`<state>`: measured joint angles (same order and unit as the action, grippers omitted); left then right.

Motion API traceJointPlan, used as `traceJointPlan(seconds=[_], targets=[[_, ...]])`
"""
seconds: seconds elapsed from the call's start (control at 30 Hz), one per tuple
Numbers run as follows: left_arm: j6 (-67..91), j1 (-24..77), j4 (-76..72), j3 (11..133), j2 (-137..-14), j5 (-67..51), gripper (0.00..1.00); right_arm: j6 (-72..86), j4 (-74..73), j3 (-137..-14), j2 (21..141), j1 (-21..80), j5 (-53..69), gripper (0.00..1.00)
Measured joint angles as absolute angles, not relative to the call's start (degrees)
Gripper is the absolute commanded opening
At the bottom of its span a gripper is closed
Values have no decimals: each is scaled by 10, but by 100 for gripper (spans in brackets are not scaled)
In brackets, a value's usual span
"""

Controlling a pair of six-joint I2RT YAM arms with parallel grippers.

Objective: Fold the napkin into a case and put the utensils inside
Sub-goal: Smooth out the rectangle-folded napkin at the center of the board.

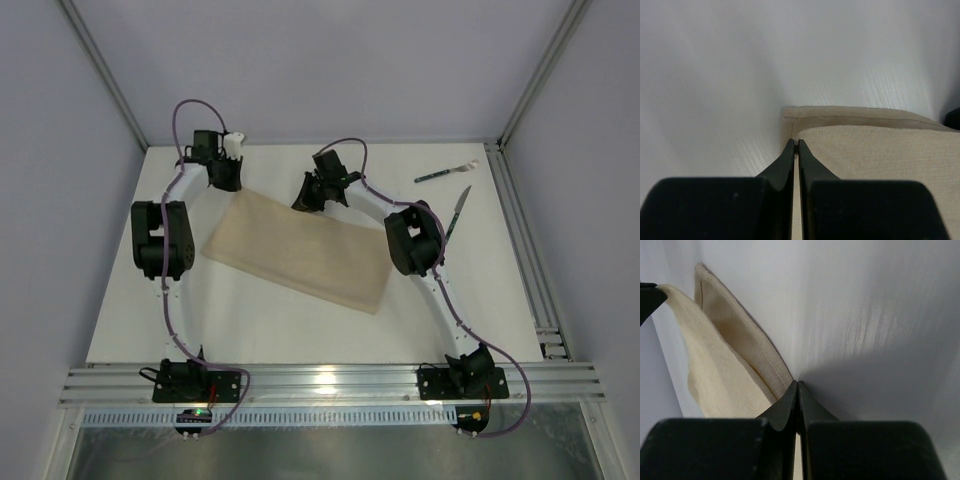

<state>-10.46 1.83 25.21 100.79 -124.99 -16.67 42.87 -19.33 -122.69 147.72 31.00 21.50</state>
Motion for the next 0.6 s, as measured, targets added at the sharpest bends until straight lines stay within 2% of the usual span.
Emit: traceJointPlan(seconds=[0.13, 0.23, 0.27, 0.37, 0.4, 0.47, 0.5, 0.6], targets=[[-105, 22, 262, 1025, -1285, -158, 0, 420, -194, -1228, 1477, 310, 212, 4], [-105, 26, 274, 1037, -1305, -152, 6, 409, -197, -1230, 1476, 311, 204, 4], [-105, 27, 276, 1038, -1308, -149, 7, 405, -199, -1230, 1475, 311, 198, 9], [-105, 29, 279, 1040, -1309, -143, 12, 392, -213, -1230, 1466, 310, 173, 16], [-105, 30, 279, 1040, -1309, -142, 16, 389, -217, -1228, 1461, 309, 163, 21], [-105, 30, 279, 1040, -1309, -138, 22, 382, -220, -1216, 1449, 303, 145, 22], [-104, 30, 279, 1040, -1309, -136, 29, 379, -222, -1205, 1439, 300, 137, 23], [-103, 30, 280, 1040, -1308, -132, 39, 372, -225, -1169, 1399, 279, 114, 25]])
